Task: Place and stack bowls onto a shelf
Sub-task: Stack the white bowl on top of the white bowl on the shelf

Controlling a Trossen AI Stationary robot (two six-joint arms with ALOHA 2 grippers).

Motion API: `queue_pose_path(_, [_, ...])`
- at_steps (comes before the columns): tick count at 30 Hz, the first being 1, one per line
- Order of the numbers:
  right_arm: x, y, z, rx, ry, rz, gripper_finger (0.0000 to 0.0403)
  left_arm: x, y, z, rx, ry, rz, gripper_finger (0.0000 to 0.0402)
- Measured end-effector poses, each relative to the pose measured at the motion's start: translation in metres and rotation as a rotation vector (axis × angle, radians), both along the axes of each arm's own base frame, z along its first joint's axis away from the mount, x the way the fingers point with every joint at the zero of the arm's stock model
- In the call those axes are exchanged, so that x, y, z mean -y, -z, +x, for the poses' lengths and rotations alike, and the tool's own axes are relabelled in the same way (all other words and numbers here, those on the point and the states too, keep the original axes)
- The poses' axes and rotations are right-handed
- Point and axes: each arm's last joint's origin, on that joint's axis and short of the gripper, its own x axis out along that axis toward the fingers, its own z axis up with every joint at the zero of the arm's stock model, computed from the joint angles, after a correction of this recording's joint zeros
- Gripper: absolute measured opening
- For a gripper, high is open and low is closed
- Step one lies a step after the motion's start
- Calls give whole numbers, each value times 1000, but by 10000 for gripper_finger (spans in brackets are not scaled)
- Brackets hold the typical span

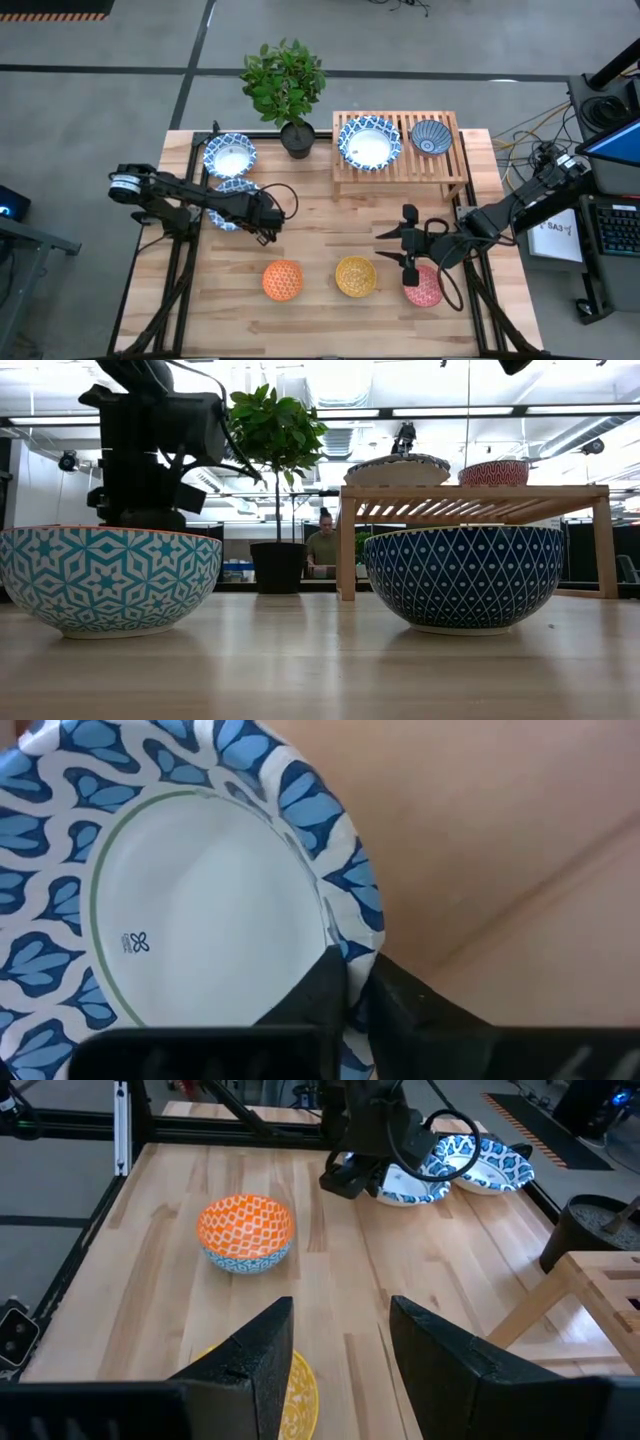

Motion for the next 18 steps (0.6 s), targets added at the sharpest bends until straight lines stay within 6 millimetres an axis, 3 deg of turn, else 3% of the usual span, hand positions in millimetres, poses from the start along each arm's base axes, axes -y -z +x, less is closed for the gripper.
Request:
queue_pose_path(9, [0,0,0,-1,-4,-9,155,4,-25,6,-69,85,-38,1])
queue_pose_path(18, [0,1,0,-7,-10,-25,155,42,-84,20,-116,552,-86,0])
